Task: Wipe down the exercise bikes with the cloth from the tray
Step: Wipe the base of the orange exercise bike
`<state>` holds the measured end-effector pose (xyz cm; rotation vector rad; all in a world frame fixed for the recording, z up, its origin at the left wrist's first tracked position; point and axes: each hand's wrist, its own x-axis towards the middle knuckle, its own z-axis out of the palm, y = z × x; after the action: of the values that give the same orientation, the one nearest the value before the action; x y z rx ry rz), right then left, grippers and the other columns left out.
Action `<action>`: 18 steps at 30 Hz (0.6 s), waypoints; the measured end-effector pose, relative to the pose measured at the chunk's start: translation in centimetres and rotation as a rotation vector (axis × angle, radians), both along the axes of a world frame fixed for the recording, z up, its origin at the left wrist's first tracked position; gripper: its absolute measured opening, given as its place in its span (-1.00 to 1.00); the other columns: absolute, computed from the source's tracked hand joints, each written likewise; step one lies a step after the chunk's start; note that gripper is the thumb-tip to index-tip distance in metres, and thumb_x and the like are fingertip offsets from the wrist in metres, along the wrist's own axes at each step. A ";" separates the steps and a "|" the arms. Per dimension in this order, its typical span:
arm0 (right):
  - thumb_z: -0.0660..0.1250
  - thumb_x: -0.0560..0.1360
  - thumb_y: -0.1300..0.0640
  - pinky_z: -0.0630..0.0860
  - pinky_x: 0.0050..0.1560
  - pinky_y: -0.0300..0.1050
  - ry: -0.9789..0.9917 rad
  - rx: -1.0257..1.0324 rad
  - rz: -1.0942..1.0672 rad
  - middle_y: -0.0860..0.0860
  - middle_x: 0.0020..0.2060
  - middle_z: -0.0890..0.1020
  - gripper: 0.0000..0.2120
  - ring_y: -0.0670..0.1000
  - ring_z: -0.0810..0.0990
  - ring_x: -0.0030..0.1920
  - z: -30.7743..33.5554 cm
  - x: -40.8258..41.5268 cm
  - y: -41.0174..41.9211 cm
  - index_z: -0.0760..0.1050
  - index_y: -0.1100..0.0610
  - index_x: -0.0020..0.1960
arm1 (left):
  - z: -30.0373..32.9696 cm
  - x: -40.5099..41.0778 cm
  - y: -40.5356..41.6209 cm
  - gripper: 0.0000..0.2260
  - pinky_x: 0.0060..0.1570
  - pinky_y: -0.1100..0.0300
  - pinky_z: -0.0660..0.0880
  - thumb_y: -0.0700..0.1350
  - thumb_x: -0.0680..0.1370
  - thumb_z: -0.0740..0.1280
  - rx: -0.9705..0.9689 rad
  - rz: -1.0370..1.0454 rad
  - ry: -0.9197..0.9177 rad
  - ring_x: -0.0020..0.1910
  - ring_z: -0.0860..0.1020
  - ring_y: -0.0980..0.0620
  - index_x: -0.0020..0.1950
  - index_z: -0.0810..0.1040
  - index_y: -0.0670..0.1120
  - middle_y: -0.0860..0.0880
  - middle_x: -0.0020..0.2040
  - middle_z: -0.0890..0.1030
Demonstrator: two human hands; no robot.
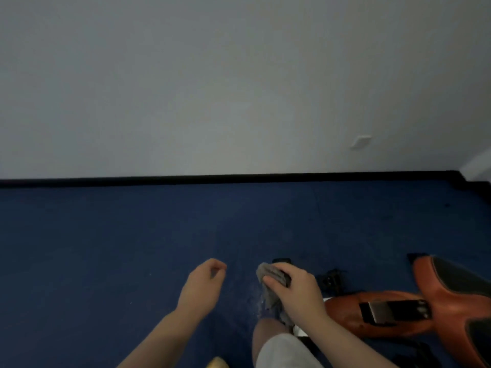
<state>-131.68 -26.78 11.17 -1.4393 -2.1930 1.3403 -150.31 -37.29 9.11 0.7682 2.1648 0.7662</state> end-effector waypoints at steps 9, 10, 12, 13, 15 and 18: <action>0.41 0.43 -0.10 0.58 -0.13 -0.13 -0.040 -0.001 -0.323 -0.24 -0.26 0.65 -0.92 -0.23 0.60 -0.20 -1.8 -0.2 9.9 0.52 -0.26 -0.18 | -0.8 -2.4 15.3 -0.86 -0.03 0.25 0.44 -0.06 0.59 0.21 0.006 -0.325 -0.048 0.02 0.53 0.20 0.06 0.54 0.09 0.17 0.02 0.57; 0.41 0.43 -0.11 0.58 -0.14 -0.13 -0.038 0.007 -0.345 -0.24 -0.27 0.65 -0.91 -0.23 0.60 -0.21 -2.0 -0.5 11.2 0.52 -0.27 -0.20 | -0.7 -2.7 17.2 -0.87 -0.01 0.24 0.45 -0.06 0.59 0.22 0.008 -0.358 -0.036 0.03 0.53 0.19 0.05 0.54 0.09 0.16 0.03 0.57; 0.40 0.44 -0.12 0.58 -0.12 -0.11 -0.046 -0.036 -0.386 -0.21 -0.26 0.66 -0.96 -0.21 0.60 -0.20 -2.6 -0.7 14.5 0.55 -0.22 -0.15 | -0.3 -3.7 21.4 -0.88 0.00 0.23 0.47 -0.06 0.58 0.22 -0.010 -0.410 -0.017 0.02 0.53 0.19 0.03 0.52 0.11 0.15 0.03 0.58; 0.40 0.44 -0.12 0.58 -0.11 -0.10 -0.054 -0.054 -0.393 -0.19 -0.24 0.66 -0.95 -0.21 0.60 -0.19 -2.7 -0.9 16.0 0.57 -0.19 -0.12 | -0.3 -4.2 23.4 -0.88 0.00 0.24 0.46 -0.06 0.59 0.21 -0.024 -0.430 -0.012 0.02 0.53 0.20 0.02 0.52 0.12 0.15 0.04 0.58; 0.41 0.42 -0.12 0.57 -0.08 -0.12 -0.058 -0.074 -0.392 -0.18 -0.22 0.66 -0.90 -0.22 0.60 -0.17 -2.3 -1.1 17.9 0.58 -0.16 -0.08 | 0.4 -5.0 26.2 -0.89 -0.01 0.26 0.44 -0.05 0.59 0.22 -0.038 -0.457 -0.006 0.04 0.53 0.20 0.02 0.52 0.13 0.15 0.06 0.58; 0.41 0.44 -0.10 0.57 -0.07 -0.15 -0.044 -0.038 -0.469 -0.19 -0.21 0.66 -0.89 -0.22 0.59 -0.15 -1.7 -1.1 23.4 0.58 -0.15 -0.05 | 1.2 -5.3 33.4 -0.88 -0.04 0.29 0.41 -0.05 0.60 0.22 0.034 -0.517 0.011 0.06 0.52 0.19 0.04 0.52 0.12 0.15 0.07 0.57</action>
<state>-132.81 -3.35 9.48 -1.8609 -1.7027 1.1926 -155.58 -3.93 10.36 1.2817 1.8409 0.5261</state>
